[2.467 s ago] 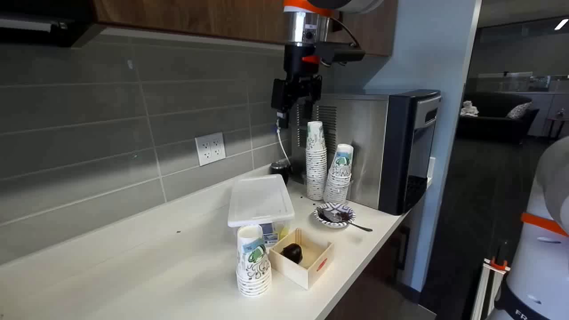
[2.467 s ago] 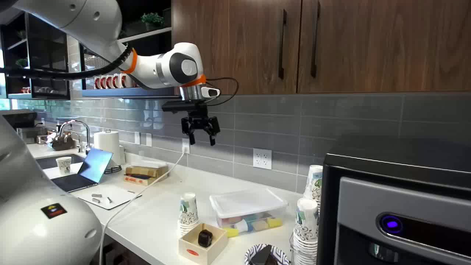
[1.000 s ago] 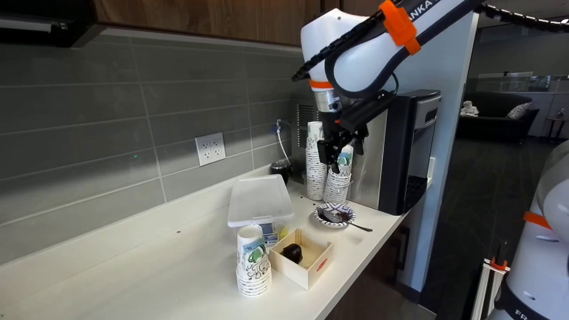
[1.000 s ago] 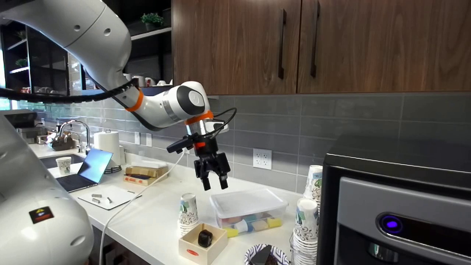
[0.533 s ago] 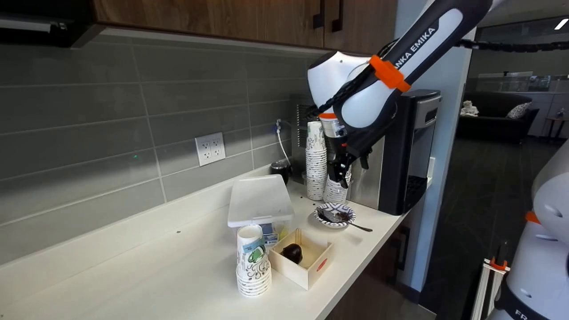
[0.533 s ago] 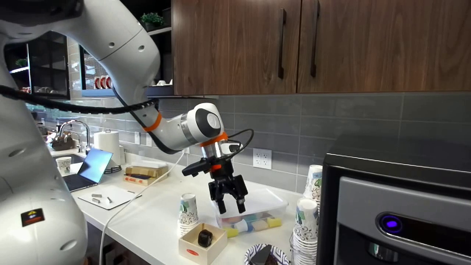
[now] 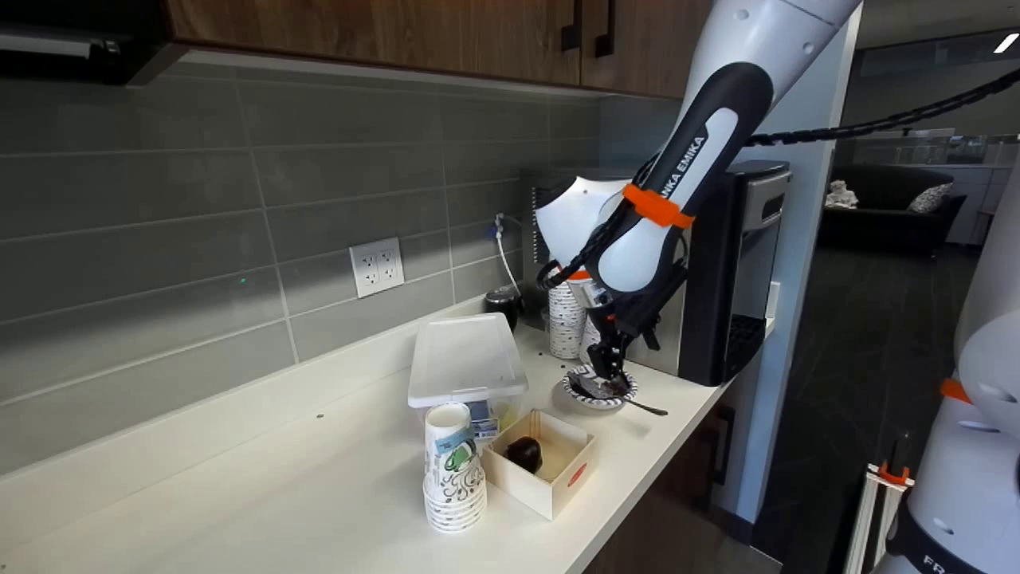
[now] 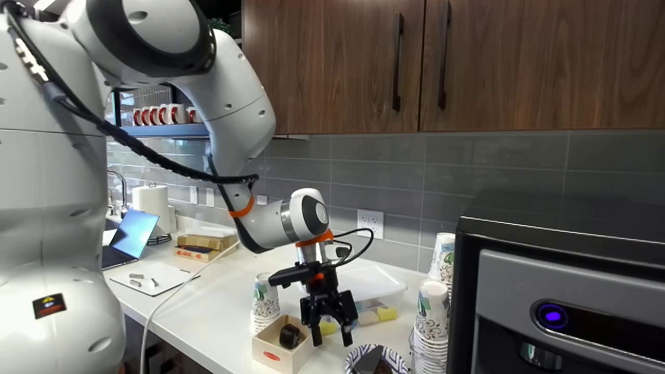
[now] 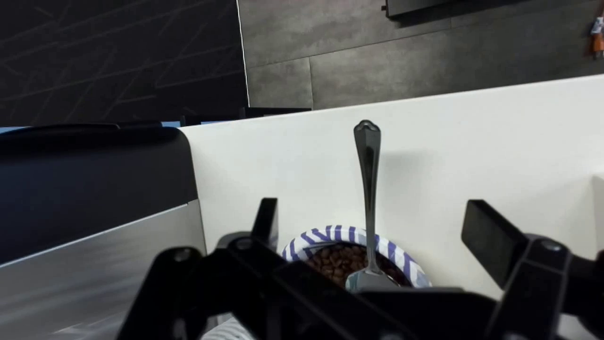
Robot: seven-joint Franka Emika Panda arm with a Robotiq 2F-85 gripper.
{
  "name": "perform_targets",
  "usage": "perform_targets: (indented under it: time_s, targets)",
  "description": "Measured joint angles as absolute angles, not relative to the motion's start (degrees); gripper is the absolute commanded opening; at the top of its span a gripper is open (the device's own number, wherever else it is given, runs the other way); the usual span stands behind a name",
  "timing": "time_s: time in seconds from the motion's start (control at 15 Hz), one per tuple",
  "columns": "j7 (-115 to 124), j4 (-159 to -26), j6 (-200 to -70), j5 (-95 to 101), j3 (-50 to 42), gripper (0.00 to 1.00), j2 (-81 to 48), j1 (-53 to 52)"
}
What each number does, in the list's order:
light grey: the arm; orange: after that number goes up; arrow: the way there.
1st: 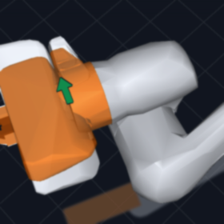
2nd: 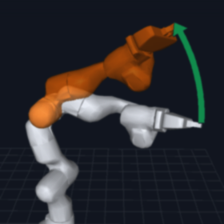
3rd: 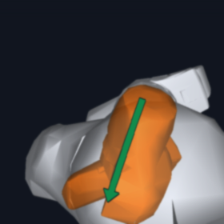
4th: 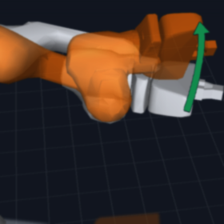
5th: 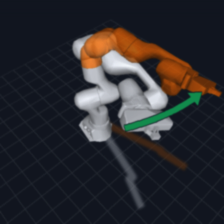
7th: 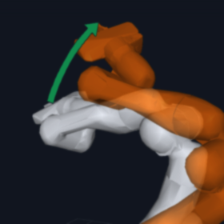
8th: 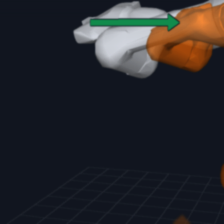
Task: Stir the contents of the paper plate with a spoon
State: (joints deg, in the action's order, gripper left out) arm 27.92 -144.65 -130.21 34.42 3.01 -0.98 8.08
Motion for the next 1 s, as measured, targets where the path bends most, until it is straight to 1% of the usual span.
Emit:
perform_targets:
  time_s: [0.53,1.0]
  targets:
    - [29.23,-138.75,-131.51,38.53,-2.38,1.00,-14.33,3.52]
    - [30.34,-134.43,-131.52,39.57,-5.70,1.00,-22.60,-0.78]
